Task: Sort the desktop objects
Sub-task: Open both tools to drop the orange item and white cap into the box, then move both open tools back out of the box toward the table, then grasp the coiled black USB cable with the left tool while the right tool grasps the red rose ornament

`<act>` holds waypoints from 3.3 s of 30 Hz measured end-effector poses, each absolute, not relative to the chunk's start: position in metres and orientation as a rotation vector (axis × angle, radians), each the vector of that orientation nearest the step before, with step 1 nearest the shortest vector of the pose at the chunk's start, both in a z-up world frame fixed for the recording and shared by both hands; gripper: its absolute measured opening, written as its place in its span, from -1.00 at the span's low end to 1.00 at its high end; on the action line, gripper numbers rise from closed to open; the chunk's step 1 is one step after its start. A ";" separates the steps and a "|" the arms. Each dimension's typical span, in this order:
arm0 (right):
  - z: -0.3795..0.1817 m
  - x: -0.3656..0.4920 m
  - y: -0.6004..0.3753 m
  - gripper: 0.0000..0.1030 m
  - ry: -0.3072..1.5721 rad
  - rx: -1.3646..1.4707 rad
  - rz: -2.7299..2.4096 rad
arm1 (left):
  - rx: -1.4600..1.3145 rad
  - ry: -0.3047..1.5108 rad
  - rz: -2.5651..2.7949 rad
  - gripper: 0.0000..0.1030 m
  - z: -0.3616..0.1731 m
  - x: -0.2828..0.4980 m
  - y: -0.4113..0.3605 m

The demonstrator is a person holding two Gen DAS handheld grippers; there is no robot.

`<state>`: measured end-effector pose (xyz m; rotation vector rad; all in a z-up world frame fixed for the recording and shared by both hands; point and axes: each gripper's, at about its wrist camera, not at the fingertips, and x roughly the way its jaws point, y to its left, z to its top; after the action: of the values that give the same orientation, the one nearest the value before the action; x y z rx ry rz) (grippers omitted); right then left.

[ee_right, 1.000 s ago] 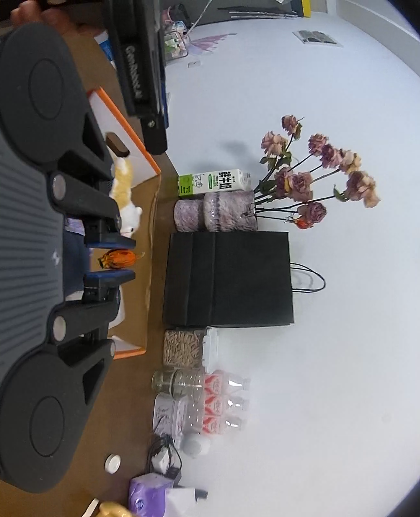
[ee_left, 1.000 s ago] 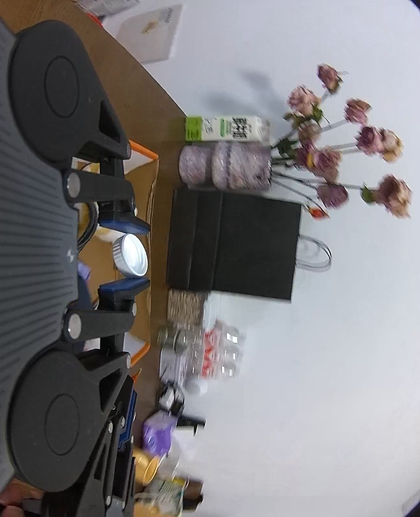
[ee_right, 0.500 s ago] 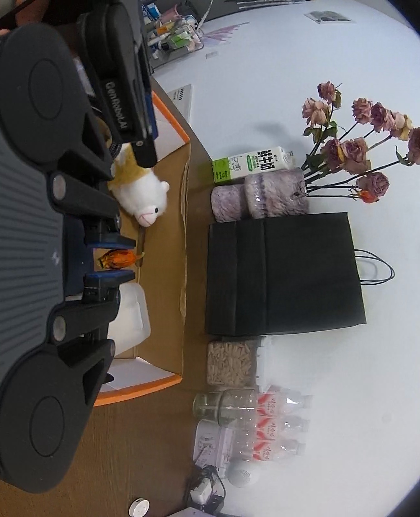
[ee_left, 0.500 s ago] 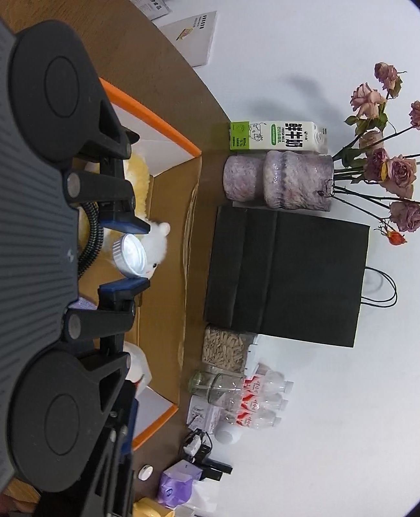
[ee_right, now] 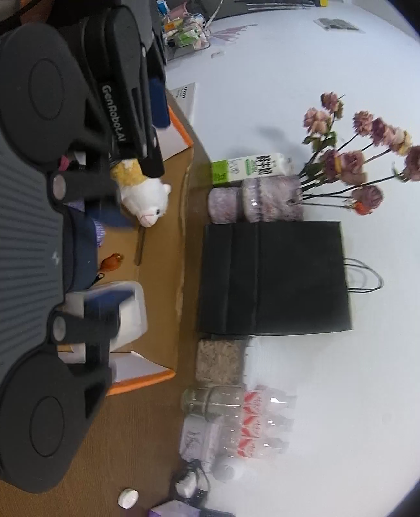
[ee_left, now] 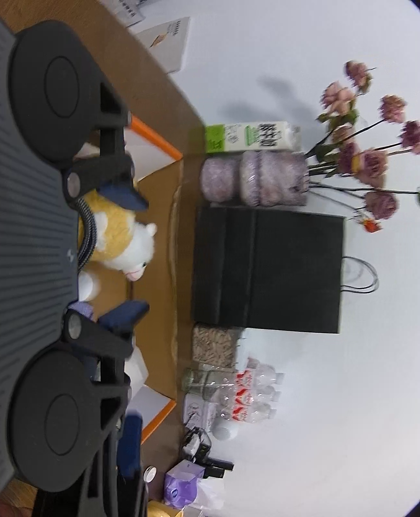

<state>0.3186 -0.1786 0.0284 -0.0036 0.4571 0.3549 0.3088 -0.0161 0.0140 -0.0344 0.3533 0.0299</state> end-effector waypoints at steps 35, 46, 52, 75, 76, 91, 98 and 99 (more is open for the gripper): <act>0.079 0.248 -0.180 1.00 0.306 -0.056 0.324 | 0.004 0.238 0.095 1.00 0.058 0.252 -0.003; 0.085 0.179 -0.186 1.00 0.310 -0.077 0.333 | 0.030 0.232 0.049 1.00 0.070 0.190 0.007; 0.069 0.150 -0.193 1.00 0.343 -0.095 0.316 | 0.052 0.266 0.056 1.00 0.062 0.164 0.021; -0.026 0.138 -0.222 1.00 0.597 -0.055 0.250 | 0.035 0.553 0.054 1.00 -0.026 0.152 0.056; -0.027 0.140 -0.221 1.00 0.602 -0.056 0.249 | 0.036 0.557 0.050 1.00 -0.027 0.156 0.055; -0.028 0.170 -0.222 0.97 0.599 -0.038 0.217 | -0.078 0.614 0.029 0.48 -0.033 0.192 0.062; -0.023 0.197 -0.222 0.77 0.593 -0.028 0.210 | -0.119 0.640 0.007 0.29 -0.038 0.198 0.064; -0.023 0.202 -0.221 0.74 0.595 -0.027 0.215 | -0.124 0.639 0.005 0.27 -0.038 0.198 0.064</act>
<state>0.2021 -0.2208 -0.0228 -0.0265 0.5954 0.2146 0.1984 0.0640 -0.0378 -0.1235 0.6391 0.0051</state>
